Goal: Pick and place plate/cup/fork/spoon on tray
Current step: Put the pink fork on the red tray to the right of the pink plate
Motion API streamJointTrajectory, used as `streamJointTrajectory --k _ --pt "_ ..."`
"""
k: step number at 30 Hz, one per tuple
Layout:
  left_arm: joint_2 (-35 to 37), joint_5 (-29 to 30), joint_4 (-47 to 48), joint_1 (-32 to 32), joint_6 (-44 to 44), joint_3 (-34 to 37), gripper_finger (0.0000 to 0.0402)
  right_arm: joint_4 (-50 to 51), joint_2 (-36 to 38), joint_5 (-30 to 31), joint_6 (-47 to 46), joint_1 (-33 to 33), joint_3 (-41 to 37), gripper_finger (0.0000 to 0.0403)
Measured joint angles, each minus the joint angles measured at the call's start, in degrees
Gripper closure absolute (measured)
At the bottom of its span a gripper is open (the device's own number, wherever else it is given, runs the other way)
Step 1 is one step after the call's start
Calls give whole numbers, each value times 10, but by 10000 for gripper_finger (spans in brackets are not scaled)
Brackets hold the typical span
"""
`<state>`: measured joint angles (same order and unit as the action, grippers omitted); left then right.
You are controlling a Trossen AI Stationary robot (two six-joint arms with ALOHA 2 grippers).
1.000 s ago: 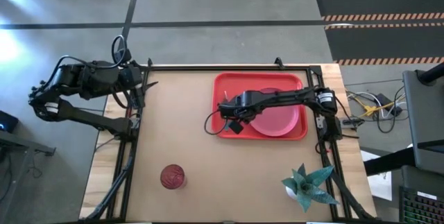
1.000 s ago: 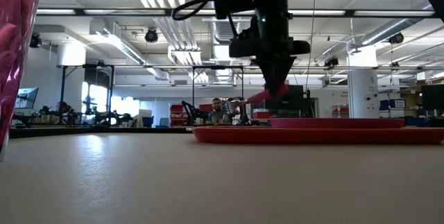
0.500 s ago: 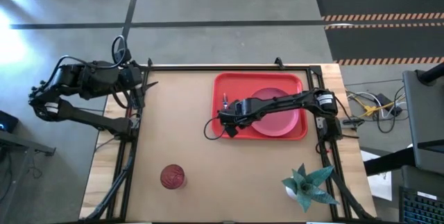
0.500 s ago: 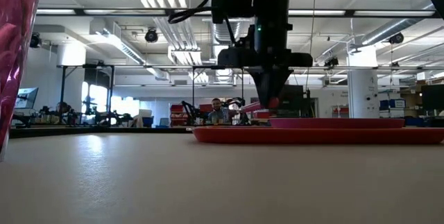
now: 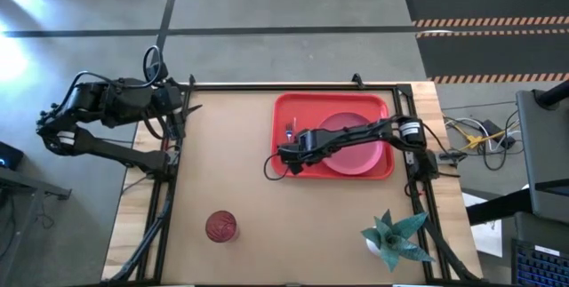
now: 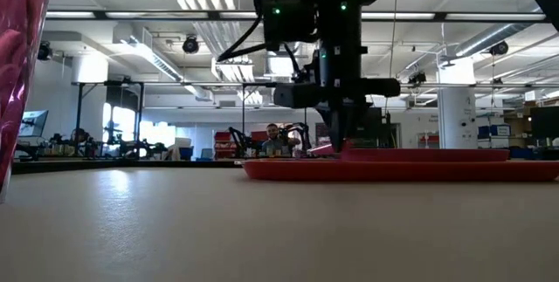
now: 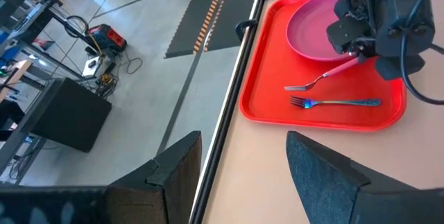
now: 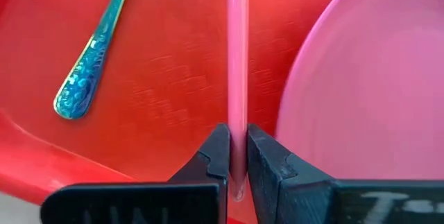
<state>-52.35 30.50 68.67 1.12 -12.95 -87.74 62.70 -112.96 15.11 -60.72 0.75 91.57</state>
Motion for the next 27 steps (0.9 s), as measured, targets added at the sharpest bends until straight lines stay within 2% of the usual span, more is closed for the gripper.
streamJointTrajectory --k 7,19,24,27 --pt "0 0 1 0 -11 0 208 -5 -23 -17 -2 -11 0 383" --pt "0 0 0 0 -12 0 208 -2 -20 -21 33 -15 4 274" --pt "-1 0 -1 0 -12 0 208 -2 -20 -15 56 -15 24 248" --pt "-1 0 -1 0 -12 0 208 -5 -20 9 71 -15 40 241"
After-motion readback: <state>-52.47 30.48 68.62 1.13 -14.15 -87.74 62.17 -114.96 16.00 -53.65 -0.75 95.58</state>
